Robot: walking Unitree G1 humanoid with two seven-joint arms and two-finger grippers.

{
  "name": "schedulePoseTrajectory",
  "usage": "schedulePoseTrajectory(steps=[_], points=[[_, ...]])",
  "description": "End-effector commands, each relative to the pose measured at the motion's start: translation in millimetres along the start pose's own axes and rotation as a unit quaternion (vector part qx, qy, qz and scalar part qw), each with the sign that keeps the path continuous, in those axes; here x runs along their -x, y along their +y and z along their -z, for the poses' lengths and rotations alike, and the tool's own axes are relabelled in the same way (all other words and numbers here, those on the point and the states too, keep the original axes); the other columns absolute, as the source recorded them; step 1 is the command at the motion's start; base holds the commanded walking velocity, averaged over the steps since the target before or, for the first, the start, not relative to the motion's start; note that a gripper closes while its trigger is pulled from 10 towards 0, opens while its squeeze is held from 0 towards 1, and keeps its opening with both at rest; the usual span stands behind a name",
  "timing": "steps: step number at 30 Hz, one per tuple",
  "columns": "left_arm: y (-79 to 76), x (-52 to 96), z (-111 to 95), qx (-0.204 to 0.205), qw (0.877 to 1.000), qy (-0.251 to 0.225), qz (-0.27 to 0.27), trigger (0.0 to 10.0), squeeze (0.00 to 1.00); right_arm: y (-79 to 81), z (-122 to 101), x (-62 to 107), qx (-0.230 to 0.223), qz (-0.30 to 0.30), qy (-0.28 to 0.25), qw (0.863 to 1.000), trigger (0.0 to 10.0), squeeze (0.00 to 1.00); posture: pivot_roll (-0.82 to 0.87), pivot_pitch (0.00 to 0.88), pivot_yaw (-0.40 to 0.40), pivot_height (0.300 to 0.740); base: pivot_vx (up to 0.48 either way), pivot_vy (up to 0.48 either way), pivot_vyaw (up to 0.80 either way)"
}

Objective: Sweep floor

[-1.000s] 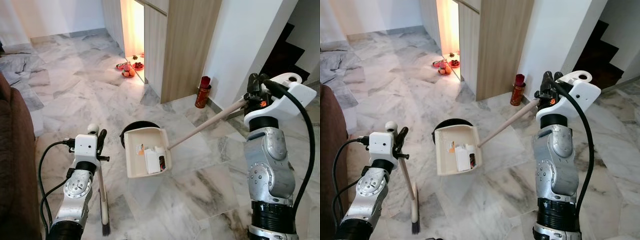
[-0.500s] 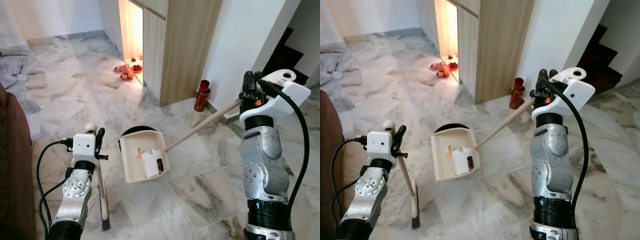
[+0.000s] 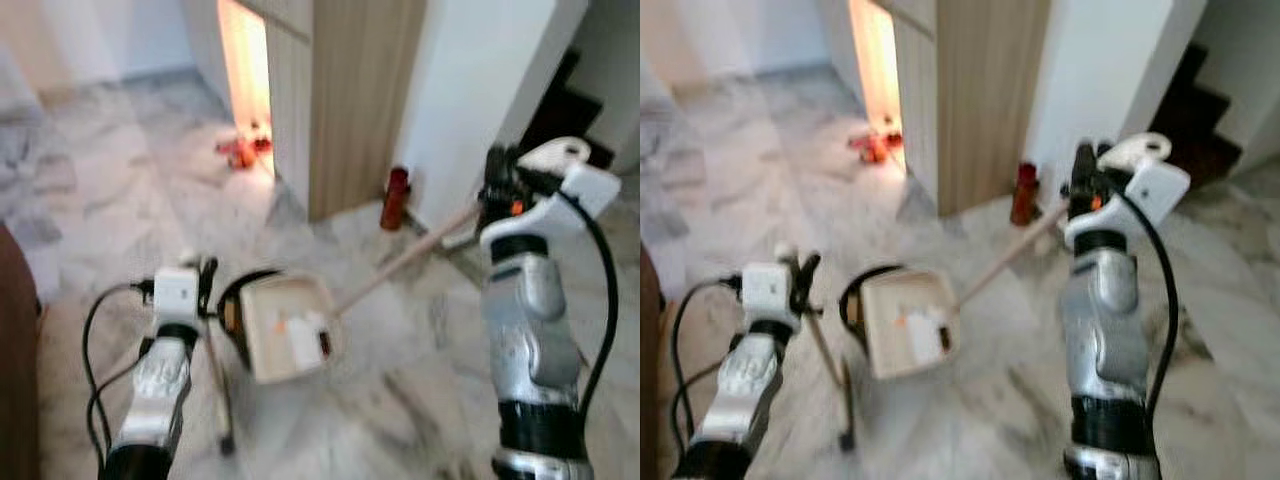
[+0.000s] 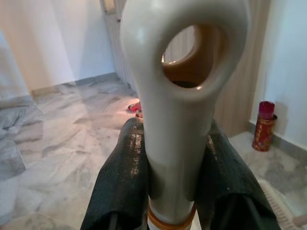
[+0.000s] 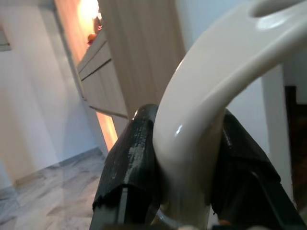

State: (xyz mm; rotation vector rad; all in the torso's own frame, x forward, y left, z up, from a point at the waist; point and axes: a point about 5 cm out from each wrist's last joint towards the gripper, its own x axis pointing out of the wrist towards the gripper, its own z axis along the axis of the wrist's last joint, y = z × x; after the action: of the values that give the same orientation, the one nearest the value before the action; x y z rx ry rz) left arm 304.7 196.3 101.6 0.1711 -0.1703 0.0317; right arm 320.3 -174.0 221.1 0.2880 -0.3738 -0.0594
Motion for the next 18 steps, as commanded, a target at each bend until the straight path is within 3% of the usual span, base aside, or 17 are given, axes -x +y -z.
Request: schedulePoseTrajectory(steps=[1, 4, 11, 18], points=[[7.0, -4.4, -9.1, -0.016, 1.0, -0.021, -0.006, 10.0, 0.0, 13.7, -14.9, -3.9, -0.03, -0.024, -0.038, 0.999, 10.0, 0.0, 0.08, 0.0, -0.053, 0.74, 0.371, 0.0, 0.0], [7.7, -4.8, -9.7, -0.017, 1.0, -0.022, -0.007, 10.0, 0.0, 14.4, -14.5, -3.9, -0.029, -0.026, -0.038, 0.999, 10.0, 0.0, 0.08, 0.0, -0.053, 0.74, 0.368, 0.0, 0.0], [7.8, -5.2, -9.9, -0.018, 1.0, -0.022, -0.006, 10.0, 0.0, 15.6, -13.6, -4.0, -0.03, -0.03, -0.037, 0.998, 10.0, 0.0, 0.08, 0.0, -0.053, 0.74, 0.368, 0.0, 0.57], [9.2, -4.2, -9.6, -0.018, 1.0, -0.021, -0.009, 10.0, 0.0, 17.0, -11.9, -3.9, -0.036, -0.033, -0.033, 0.998, 10.0, 0.0, 0.09, 0.0, -0.056, 0.74, 0.368, 0.0, 0.0]])
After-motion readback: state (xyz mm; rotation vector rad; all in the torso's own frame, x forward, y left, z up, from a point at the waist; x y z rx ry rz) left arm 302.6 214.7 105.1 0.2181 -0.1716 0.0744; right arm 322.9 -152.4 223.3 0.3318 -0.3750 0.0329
